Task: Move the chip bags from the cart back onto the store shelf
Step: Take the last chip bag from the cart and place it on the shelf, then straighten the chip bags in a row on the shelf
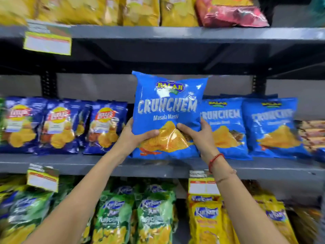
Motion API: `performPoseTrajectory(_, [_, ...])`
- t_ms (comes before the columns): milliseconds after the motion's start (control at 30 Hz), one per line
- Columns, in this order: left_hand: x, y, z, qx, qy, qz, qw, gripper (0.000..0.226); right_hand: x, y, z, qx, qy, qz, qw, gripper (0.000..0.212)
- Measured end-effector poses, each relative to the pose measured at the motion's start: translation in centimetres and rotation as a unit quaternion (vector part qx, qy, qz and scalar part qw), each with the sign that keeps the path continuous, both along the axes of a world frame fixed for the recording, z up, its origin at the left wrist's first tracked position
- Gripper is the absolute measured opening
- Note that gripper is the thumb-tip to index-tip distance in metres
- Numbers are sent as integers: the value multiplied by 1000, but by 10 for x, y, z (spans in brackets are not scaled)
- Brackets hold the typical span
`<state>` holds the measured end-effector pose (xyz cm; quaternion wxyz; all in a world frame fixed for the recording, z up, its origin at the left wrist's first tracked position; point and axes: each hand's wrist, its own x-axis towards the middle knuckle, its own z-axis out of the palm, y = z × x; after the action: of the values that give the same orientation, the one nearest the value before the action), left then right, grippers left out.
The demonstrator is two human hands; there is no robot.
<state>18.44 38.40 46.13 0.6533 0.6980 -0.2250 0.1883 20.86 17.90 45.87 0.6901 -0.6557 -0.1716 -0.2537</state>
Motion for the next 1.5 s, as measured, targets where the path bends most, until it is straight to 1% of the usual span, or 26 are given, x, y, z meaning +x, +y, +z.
performPoseTrajectory(67, [10, 12, -2, 1, 10, 15, 1000, 61, 13, 16, -2, -7, -14, -20, 1000, 38])
performPoseTrajectory(133, [23, 20, -6, 1, 28, 32, 999, 56, 22, 28, -5, -16, -11, -57, 998, 50])
performPoseTrajectory(200, [36, 24, -10, 4, 40, 41, 998, 59, 28, 36, -8, -31, -9, -91, 995, 68])
performPoseTrajectory(233, [43, 24, -13, 3, 44, 41, 998, 60, 32, 38, -9, -38, -1, -107, 994, 73])
performPoseTrajectory(267, [49, 23, -15, 1, 48, 42, 998, 60, 38, 39, -9, -45, 0, -118, 992, 75])
performPoseTrajectory(367, [66, 17, -21, -9, 69, 42, 997, 55, 42, 40, -9, -54, 1, -141, 989, 71])
performPoseTrajectory(433, [75, 14, -26, -13, 91, 37, 995, 58, 46, 39, -11, -63, 12, -160, 985, 74])
performPoseTrajectory(500, [82, 14, -28, -14, 108, 34, 993, 66, 50, 37, -14, -76, 20, -173, 982, 77])
performPoseTrajectory(600, [89, 15, -29, -8, 122, 38, 992, 76, 55, 36, -19, -87, 13, -197, 976, 79])
performPoseTrajectory(667, [86, 13, -28, 11, 107, 68, 992, 83, 55, 37, -22, -93, 11, -205, 974, 80])
performPoseTrajectory(767, [77, 13, -23, 57, 58, 120, 989, 91, 52, 41, -25, -111, 0, -236, 965, 78])
performPoseTrajectory(833, [70, 19, -20, 81, 13, 144, 986, 92, 46, 46, -24, -128, -39, -286, 949, 74])
performPoseTrajectory(900, [62, 34, -17, 96, -32, 175, 979, 89, 37, 57, -22, -139, -111, -336, 925, 64])
performPoseTrajectory(933, [59, 43, -15, 106, -54, 195, 973, 86, 31, 66, -20, -137, -146, -337, 920, 57])
performPoseTrajectory(1000, [52, 66, -10, 123, -87, 246, 958, 77, 19, 87, -16, -143, -183, -283, 931, 43])
performPoseTrajectory(1033, [50, 80, -8, 126, -98, 274, 948, 73, 15, 100, -15, -158, -182, -237, 941, 39])
performPoseTrajectory(1100, [50, 109, -5, 141, -98, 327, 930, 68, 11, 128, -15, -209, -152, -140, 956, 42])
performPoseTrajectory(1133, [51, 125, -4, 154, -78, 343, 924, 69, 11, 143, -16, -242, -132, -99, 956, 46])
performPoseTrajectory(1200, [57, 153, -6, 188, 7, 342, 921, 78, 18, 172, -20, -308, -93, -51, 945, 58])
performPoseTrajectory(1267, [61, 171, -11, 248, 106, 300, 915, 84, 28, 199, -27, -368, -49, -37, 928, 71])
performPoseTrajectory(1333, [63, 179, -18, 272, 187, 232, 915, 90, 38, 218, -32, -407, 4, -48, 912, 81])
performPoseTrajectory(1400, [65, 182, -24, 270, 216, 198, 917, 89, 47, 230, -34, -409, 48, -66, 909, 84])
performPoseTrajectory(1500, [68, 185, -29, 269, 211, 202, 918, 89, 60, 237, -37, -375, 84, -75, 920, 78])
